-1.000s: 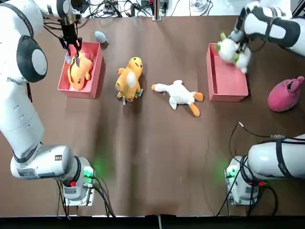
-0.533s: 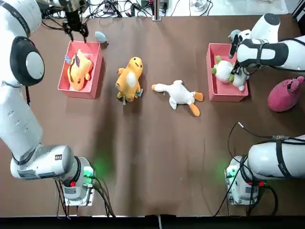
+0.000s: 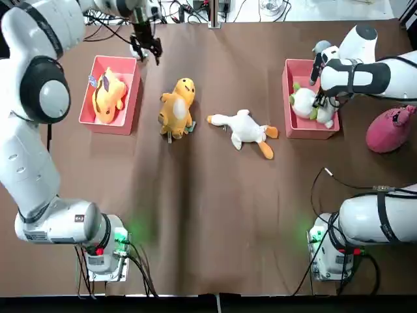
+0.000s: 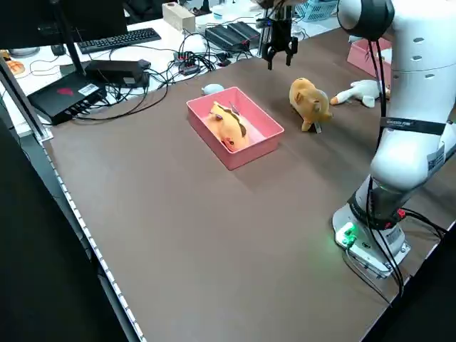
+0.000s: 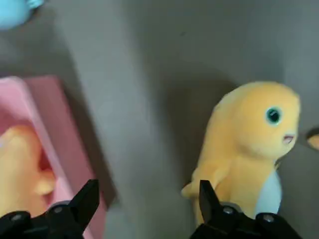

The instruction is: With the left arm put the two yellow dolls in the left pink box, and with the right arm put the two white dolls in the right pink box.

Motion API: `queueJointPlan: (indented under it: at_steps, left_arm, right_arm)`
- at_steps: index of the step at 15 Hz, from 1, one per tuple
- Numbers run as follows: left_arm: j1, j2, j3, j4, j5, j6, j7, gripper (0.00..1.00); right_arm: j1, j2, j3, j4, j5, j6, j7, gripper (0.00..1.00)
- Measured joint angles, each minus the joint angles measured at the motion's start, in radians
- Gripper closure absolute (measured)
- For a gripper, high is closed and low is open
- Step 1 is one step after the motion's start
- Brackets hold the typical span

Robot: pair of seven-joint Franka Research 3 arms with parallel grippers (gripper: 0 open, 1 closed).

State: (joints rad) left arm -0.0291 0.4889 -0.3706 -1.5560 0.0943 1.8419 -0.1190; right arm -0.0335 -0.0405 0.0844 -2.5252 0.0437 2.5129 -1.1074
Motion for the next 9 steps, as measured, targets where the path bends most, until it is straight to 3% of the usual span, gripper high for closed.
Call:
queueJointPlan:
  at_steps: [6, 8, 9]
  left_arm:
    - [-0.095, 0.106, -0.002, -0.001, -0.03, 0.19, -0.006, 0.12]
    - [-0.104, 0.123, -0.002, -0.001, -0.088, 0.215, -0.009, 0.13]
    - [-0.105, 0.13, -0.003, 0.0, -0.112, 0.223, -0.009, 0.13]
  right_arm:
    - [0.002, 0.027, 0.0, 0.007, 0.003, 0.006, 0.0, 0.18]
    - [0.003, 0.021, 0.001, 0.06, 0.003, -0.042, 0.001, 0.01]
    - [0.005, 0.015, 0.003, 0.114, 0.003, -0.122, 0.002, 0.0]
